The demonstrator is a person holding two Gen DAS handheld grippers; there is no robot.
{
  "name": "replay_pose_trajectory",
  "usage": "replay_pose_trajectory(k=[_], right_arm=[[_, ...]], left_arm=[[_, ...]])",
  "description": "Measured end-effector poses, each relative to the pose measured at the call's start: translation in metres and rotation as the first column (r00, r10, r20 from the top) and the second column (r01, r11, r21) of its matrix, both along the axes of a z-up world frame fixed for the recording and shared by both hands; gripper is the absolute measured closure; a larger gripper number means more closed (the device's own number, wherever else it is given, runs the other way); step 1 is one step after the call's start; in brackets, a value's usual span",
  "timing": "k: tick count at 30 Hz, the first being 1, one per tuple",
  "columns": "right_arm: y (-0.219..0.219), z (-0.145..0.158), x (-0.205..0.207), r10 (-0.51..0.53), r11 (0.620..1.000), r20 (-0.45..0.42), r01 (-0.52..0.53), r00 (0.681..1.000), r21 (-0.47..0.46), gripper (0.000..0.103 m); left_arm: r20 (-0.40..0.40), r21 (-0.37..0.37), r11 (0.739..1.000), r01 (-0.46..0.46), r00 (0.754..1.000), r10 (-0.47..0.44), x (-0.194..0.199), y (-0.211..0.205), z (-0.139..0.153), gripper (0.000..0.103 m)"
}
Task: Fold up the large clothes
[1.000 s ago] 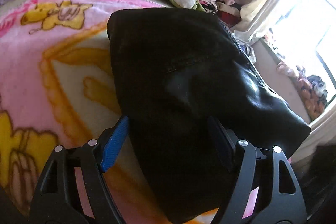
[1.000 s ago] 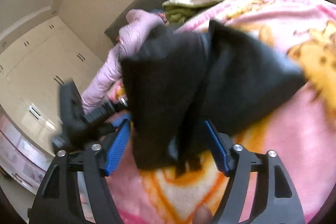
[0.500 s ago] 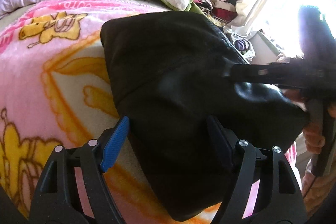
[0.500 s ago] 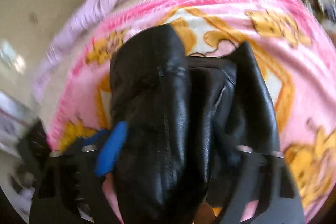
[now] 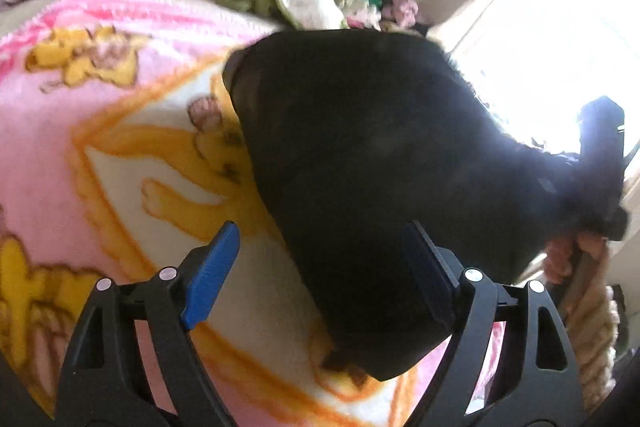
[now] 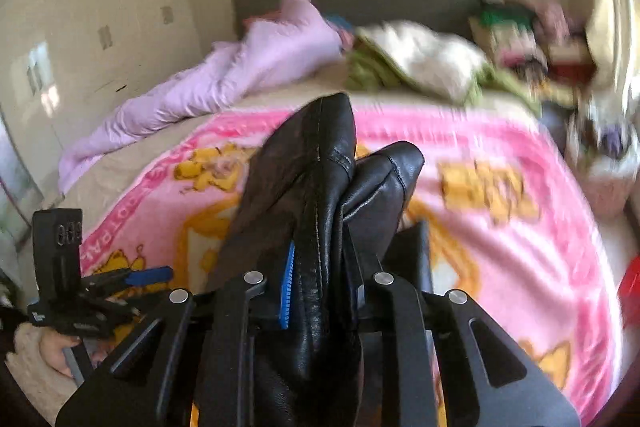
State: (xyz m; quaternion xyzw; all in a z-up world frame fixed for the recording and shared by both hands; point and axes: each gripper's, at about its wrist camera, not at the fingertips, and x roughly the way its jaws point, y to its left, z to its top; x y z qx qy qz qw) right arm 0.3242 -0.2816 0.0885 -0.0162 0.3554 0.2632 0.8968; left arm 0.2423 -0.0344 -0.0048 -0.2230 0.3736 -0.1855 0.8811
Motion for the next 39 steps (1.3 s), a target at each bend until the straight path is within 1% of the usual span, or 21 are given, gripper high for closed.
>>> replay_pose_trajectory(k=[2, 3, 6, 8, 10, 11, 13, 16, 17, 18, 20, 22, 23, 27, 28, 30, 32, 35, 36, 37, 39], right_arm=[[-0.016, -0.023, 0.010, -0.045, 0.999, -0.073, 0.047, 0.996, 0.023, 0.084], [-0.025, -0.038, 0.015, -0.061, 0.998, -0.101, 0.063, 0.993, 0.020, 0.084], [-0.045, -0.070, 0.023, -0.095, 0.993, -0.151, 0.104, 0.984, 0.054, 0.083], [-0.054, -0.087, 0.024, -0.115, 0.991, -0.170, 0.126, 0.979, 0.055, 0.074], [-0.063, -0.096, 0.021, -0.162, 0.986, -0.175, 0.168, 0.971, 0.022, 0.050], [-0.068, -0.098, 0.020, -0.181, 0.981, -0.182, 0.191, 0.966, 0.039, 0.048], [-0.075, -0.102, 0.023, -0.157, 0.979, -0.219, 0.181, 0.963, 0.094, 0.048], [-0.084, -0.112, 0.035, -0.117, 0.970, -0.311, 0.175, 0.943, 0.168, 0.048], [-0.089, -0.120, 0.041, -0.097, 0.959, -0.365, 0.185, 0.926, 0.216, 0.048], [-0.092, -0.128, 0.045, -0.082, 0.949, -0.403, 0.195, 0.911, 0.246, 0.050], [-0.094, -0.147, 0.053, -0.057, 0.931, -0.471, 0.217, 0.880, 0.294, 0.050], [-0.093, -0.155, 0.053, -0.033, 0.911, -0.509, 0.235, 0.860, 0.339, 0.052], [-0.092, -0.155, 0.051, -0.019, 0.901, -0.515, 0.238, 0.857, 0.362, 0.053], [-0.079, -0.148, 0.036, -0.004, 0.890, -0.528, 0.243, 0.849, 0.385, 0.054], [-0.074, -0.148, 0.030, 0.004, 0.885, -0.533, 0.246, 0.846, 0.396, 0.054], [-0.058, -0.146, 0.020, 0.028, 0.887, -0.538, 0.227, 0.843, 0.401, 0.054], [-0.042, -0.140, 0.009, 0.018, 0.905, -0.508, 0.202, 0.861, 0.375, 0.054], [-0.027, -0.136, 0.002, -0.013, 0.910, -0.459, 0.201, 0.888, 0.364, 0.052], [-0.025, -0.134, 0.002, -0.035, 0.919, -0.444, 0.203, 0.895, 0.337, 0.048], [-0.024, -0.131, 0.001, -0.062, 0.929, -0.434, 0.210, 0.899, 0.303, 0.038], [-0.025, -0.121, -0.003, -0.116, 0.949, -0.391, 0.218, 0.913, 0.228, 0.027]], left_arm=[[-0.049, -0.019, 0.999, 0.036, 0.998, -0.037, 0.009, -0.011, -0.014, 0.020], [-0.074, -0.020, 0.998, 0.052, 0.996, -0.054, 0.013, -0.018, -0.021, 0.019], [-0.106, -0.043, 0.996, 0.076, 0.991, -0.080, 0.018, -0.030, -0.034, 0.011], [-0.122, -0.074, 0.993, 0.087, 0.988, -0.096, 0.021, -0.032, -0.040, 0.010], [-0.129, -0.094, 0.991, 0.094, 0.986, -0.106, 0.023, -0.036, -0.044, 0.010], [-0.127, -0.100, 0.990, 0.096, 0.986, -0.108, 0.025, -0.036, -0.044, 0.009], [-0.139, -0.121, 0.988, 0.098, 0.984, -0.114, 0.029, -0.037, -0.049, 0.008], [-0.158, -0.157, 0.982, 0.101, 0.979, -0.126, 0.038, -0.038, -0.055, 0.008], [-0.162, -0.162, 0.981, 0.103, 0.978, -0.130, 0.039, -0.039, -0.056, 0.008], [-0.166, -0.167, 0.980, 0.106, 0.977, -0.134, 0.040, -0.042, -0.057, 0.008], [-0.179, -0.179, 0.978, 0.112, 0.973, -0.144, 0.046, -0.046, -0.061, 0.008], [-0.190, -0.193, 0.974, 0.118, 0.969, -0.155, 0.052, -0.048, -0.065, 0.010], [-0.188, -0.200, 0.972, 0.120, 0.969, -0.159, 0.053, -0.048, -0.065, 0.013], [-0.190, -0.174, 0.978, 0.116, 0.970, -0.149, 0.056, -0.034, -0.056, 0.015], [-0.186, -0.150, 0.983, 0.109, 0.973, -0.137, 0.055, -0.027, -0.051, 0.015], [-0.180, -0.101, 0.991, 0.091, 0.978, -0.108, 0.053, -0.015, -0.045, 0.015], [-0.189, -0.070, 0.993, 0.093, 0.976, -0.105, 0.050, -0.003, -0.041, 0.015], [-0.180, 0.012, 0.996, 0.083, 0.980, -0.080, 0.043, 0.001, -0.037, 0.016], [-0.168, 0.039, 0.996, 0.084, 0.983, -0.076, 0.041, -0.003, -0.036, 0.016], [-0.149, 0.069, 0.994, 0.084, 0.986, -0.073, 0.038, -0.006, -0.033, 0.016], [-0.129, 0.101, 0.991, 0.087, 0.989, -0.073, 0.037, -0.011, -0.028, 0.016]])
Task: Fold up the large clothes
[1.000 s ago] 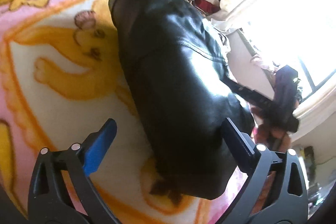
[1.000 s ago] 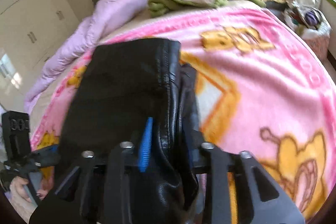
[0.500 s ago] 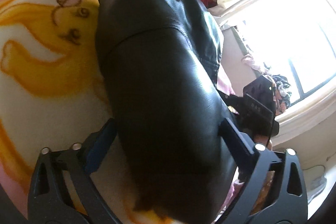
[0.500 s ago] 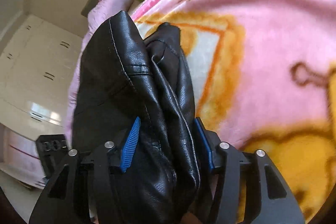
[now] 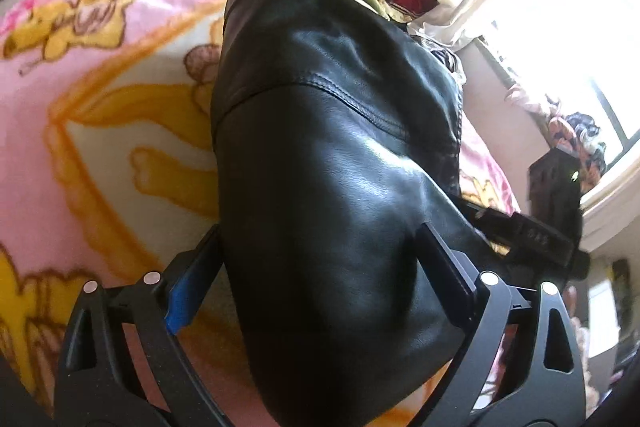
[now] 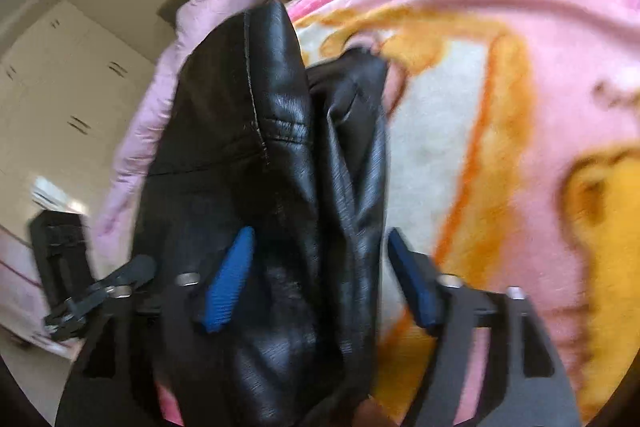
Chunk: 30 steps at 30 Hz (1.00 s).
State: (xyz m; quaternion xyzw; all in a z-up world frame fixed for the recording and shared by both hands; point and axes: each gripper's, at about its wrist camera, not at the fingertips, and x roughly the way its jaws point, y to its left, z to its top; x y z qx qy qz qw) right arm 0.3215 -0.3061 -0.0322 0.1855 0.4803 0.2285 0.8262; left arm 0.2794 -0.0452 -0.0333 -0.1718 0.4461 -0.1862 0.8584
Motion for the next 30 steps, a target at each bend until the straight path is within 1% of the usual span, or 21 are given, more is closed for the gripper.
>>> replay_pose_trajectory(k=[2, 4, 5, 8, 10, 12, 15, 16, 17, 18, 19, 20, 21, 23, 25, 27, 29, 30], right_arm=[[-0.003, 0.011, -0.004, -0.003, 0.998, 0.033, 0.006, 0.999, -0.069, 0.027], [-0.008, 0.030, -0.009, -0.027, 0.990, 0.093, 0.040, 0.995, -0.137, 0.025], [-0.009, 0.037, -0.011, -0.039, 0.987, 0.121, 0.057, 0.992, -0.150, 0.025], [-0.008, 0.066, -0.016, -0.068, 0.977, 0.249, 0.115, 0.966, -0.180, 0.025], [0.004, 0.077, -0.015, -0.049, 0.972, 0.303, 0.115, 0.952, -0.206, 0.025], [0.024, 0.085, -0.012, 0.001, 0.967, 0.347, 0.087, 0.938, -0.238, 0.026], [0.051, 0.085, 0.005, 0.063, 0.951, 0.374, 0.058, 0.925, -0.303, 0.026], [0.054, 0.082, 0.003, 0.077, 0.946, 0.377, 0.052, 0.923, -0.319, 0.029], [0.062, 0.077, 0.010, 0.098, 0.932, 0.374, 0.047, 0.922, -0.359, 0.031], [0.067, 0.074, 0.016, 0.105, 0.922, 0.365, 0.047, 0.925, -0.384, 0.037], [0.072, 0.065, 0.029, 0.104, 0.905, 0.340, 0.053, 0.935, -0.423, 0.045], [0.072, 0.056, 0.039, 0.091, 0.885, 0.314, 0.067, 0.945, -0.460, 0.048], [0.069, 0.045, 0.049, 0.070, 0.876, 0.278, 0.075, 0.958, -0.476, 0.048], [0.060, 0.026, 0.065, 0.022, 0.884, 0.224, 0.085, 0.974, -0.460, 0.048], [0.048, 0.015, 0.071, -0.014, 0.901, 0.198, 0.098, 0.980, -0.423, 0.048], [0.036, 0.004, 0.074, -0.050, 0.925, 0.161, 0.106, 0.986, -0.364, 0.048], [0.027, -0.008, 0.076, -0.076, 0.936, 0.135, 0.117, 0.988, -0.332, 0.048], [0.025, -0.008, 0.075, -0.082, 0.939, 0.130, 0.120, 0.988, -0.323, 0.048]], left_arm=[[0.013, 0.021, 1.000, -0.002, 1.000, 0.002, -0.005, -0.002, 0.002, 0.016], [0.017, 0.028, 1.000, -0.008, 1.000, 0.008, -0.006, -0.003, 0.002, 0.016], [0.018, 0.029, 1.000, -0.010, 1.000, 0.009, -0.006, -0.002, 0.003, 0.016], [0.026, 0.041, 0.999, -0.013, 1.000, 0.012, -0.009, 0.001, 0.005, 0.016], [0.033, 0.051, 0.999, -0.014, 0.999, 0.013, -0.013, 0.001, 0.006, 0.016], [0.040, 0.063, 0.998, -0.015, 0.999, 0.012, -0.015, 0.000, 0.007, 0.016], [0.052, 0.085, 0.996, -0.015, 0.999, 0.011, -0.019, -0.002, 0.009, 0.016], [0.059, 0.097, 0.995, -0.014, 0.998, 0.009, -0.021, -0.002, 0.010, 0.016], [0.066, 0.108, 0.994, -0.015, 0.998, 0.008, -0.023, -0.002, 0.010, 0.016], [0.076, 0.125, 0.992, -0.015, 0.997, 0.005, -0.024, -0.003, 0.012, 0.016], [0.085, 0.136, 0.991, -0.013, 0.996, 0.001, -0.026, -0.004, 0.013, 0.015], [0.089, 0.138, 0.990, -0.007, 0.996, -0.005, -0.027, -0.004, 0.014, 0.015], [0.087, 0.136, 0.991, -0.004, 0.996, -0.007, -0.026, -0.004, 0.013, 0.015], [0.081, 0.133, 0.991, 0.002, 0.997, -0.012, -0.026, -0.005, 0.011, 0.015], [0.080, 0.134, 0.991, 0.006, 0.997, -0.017, -0.027, -0.007, 0.010, 0.015], [0.086, 0.139, 0.990, 0.012, 0.996, -0.024, -0.029, -0.010, 0.011, 0.015], [0.087, 0.147, 0.989, 0.026, 0.995, -0.039, -0.031, -0.015, 0.010, 0.015], [0.086, 0.151, 0.988, 0.029, 0.995, -0.042, -0.031, -0.017, 0.008, 0.015]])
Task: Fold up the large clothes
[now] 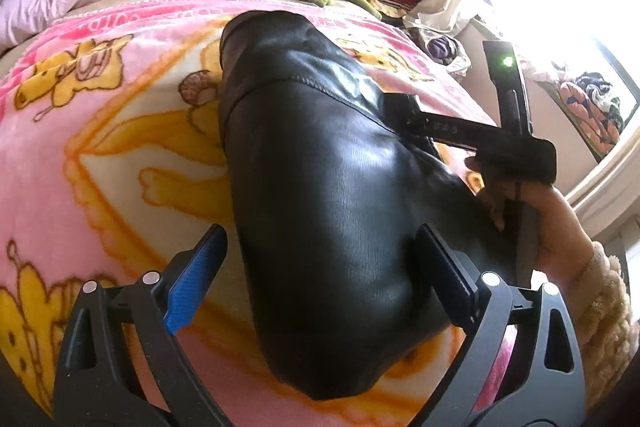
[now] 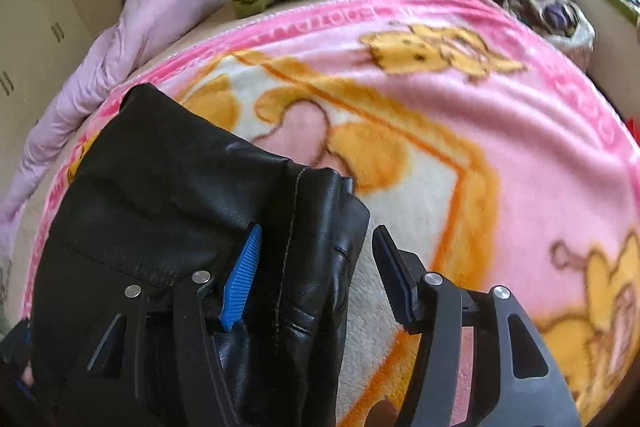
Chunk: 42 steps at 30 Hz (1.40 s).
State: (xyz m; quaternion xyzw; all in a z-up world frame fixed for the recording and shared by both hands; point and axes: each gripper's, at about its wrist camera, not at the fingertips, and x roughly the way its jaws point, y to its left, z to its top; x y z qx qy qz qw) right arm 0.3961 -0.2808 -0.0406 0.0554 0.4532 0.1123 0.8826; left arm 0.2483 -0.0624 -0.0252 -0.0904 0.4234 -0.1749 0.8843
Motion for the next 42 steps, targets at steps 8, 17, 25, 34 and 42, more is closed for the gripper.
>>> replay_pose_trajectory(k=[8, 17, 25, 34, 42], right_arm=[[-0.012, 0.052, -0.052, -0.003, 0.996, 0.087, -0.004, 0.996, 0.084, 0.041], [-0.001, 0.088, -0.163, 0.110, 0.993, 0.248, -0.118, 0.962, 0.015, 0.042], [0.018, 0.060, -0.206, 0.160, 0.987, 0.243, -0.153, 0.957, -0.050, 0.065], [0.010, 0.026, -0.201, 0.082, 0.997, 0.176, -0.078, 0.981, -0.031, 0.065], [0.004, 0.033, -0.213, 0.080, 0.997, 0.189, -0.083, 0.979, 0.003, 0.062]], left_arm=[[0.049, 0.072, 0.997, -0.009, 0.999, 0.006, -0.015, -0.005, 0.008, 0.014], [0.143, 0.164, 0.986, -0.031, 0.990, 0.008, -0.049, -0.008, 0.019, 0.010], [0.141, 0.145, 0.988, -0.050, 0.990, 0.029, -0.060, -0.002, 0.017, 0.013], [0.103, 0.180, 0.983, -0.027, 0.995, 0.009, -0.062, -0.015, 0.003, 0.032], [0.109, 0.180, 0.983, -0.044, 0.994, 0.024, -0.074, -0.016, 0.010, 0.027]])
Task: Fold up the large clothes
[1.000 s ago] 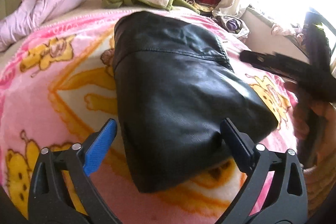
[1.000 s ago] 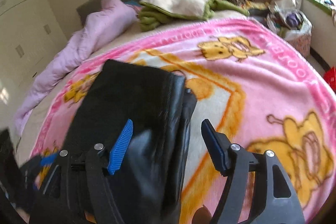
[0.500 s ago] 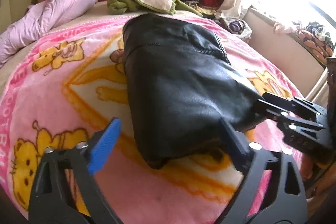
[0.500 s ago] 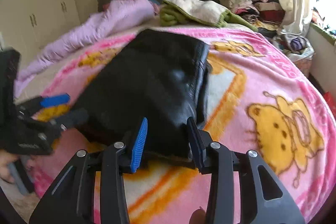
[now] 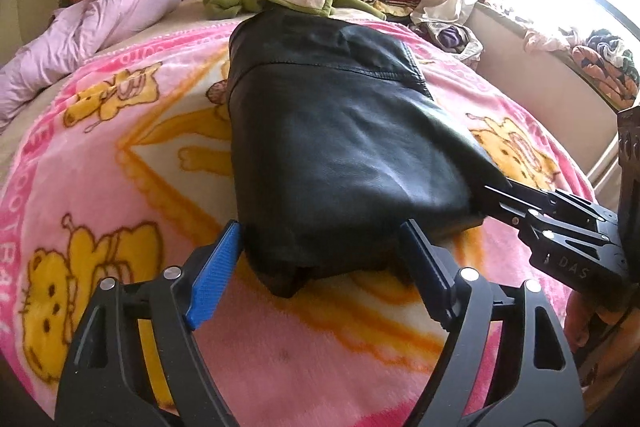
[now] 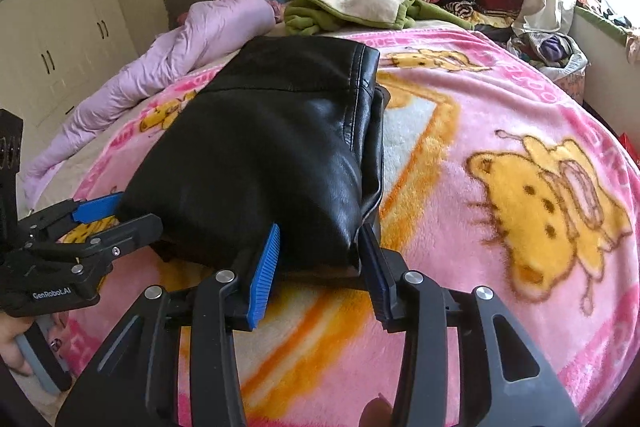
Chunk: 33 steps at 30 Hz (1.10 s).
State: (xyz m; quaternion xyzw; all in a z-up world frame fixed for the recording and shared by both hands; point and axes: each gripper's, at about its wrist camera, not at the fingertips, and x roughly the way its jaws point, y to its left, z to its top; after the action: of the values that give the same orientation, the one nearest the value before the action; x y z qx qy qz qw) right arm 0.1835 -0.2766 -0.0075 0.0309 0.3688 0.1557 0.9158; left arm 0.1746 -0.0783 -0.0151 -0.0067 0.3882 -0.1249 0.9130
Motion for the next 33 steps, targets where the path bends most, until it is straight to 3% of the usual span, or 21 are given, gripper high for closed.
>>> replay_pose_trajectory(k=[5, 10, 15, 24, 33], right_arm=[[-0.002, 0.006, -0.011, 0.001, 1.000, 0.013, -0.001, 1.000, 0.003, 0.054], [-0.005, 0.017, -0.028, -0.008, 1.000, 0.062, 0.009, 0.998, -0.009, 0.023], [-0.005, 0.032, -0.054, -0.029, 0.999, 0.140, 0.032, 0.990, -0.020, 0.006], [-0.006, 0.036, -0.096, -0.069, 0.997, 0.211, 0.073, 0.975, -0.012, 0.004], [-0.001, 0.021, -0.126, -0.137, 0.990, 0.242, 0.139, 0.960, 0.009, 0.004]], left_arm=[[0.021, 0.001, 1.000, -0.011, 1.000, 0.011, -0.011, 0.002, 0.009, 0.018], [0.049, -0.006, 1.000, -0.028, 0.998, 0.028, -0.025, 0.007, 0.020, 0.010], [0.077, -0.008, 0.999, -0.045, 0.996, 0.046, -0.044, 0.013, 0.030, 0.010], [0.101, -0.036, 0.996, -0.085, 0.991, 0.089, -0.080, 0.028, 0.020, 0.009], [0.103, -0.084, 0.991, -0.105, 0.988, 0.113, -0.095, 0.042, 0.007, 0.009]])
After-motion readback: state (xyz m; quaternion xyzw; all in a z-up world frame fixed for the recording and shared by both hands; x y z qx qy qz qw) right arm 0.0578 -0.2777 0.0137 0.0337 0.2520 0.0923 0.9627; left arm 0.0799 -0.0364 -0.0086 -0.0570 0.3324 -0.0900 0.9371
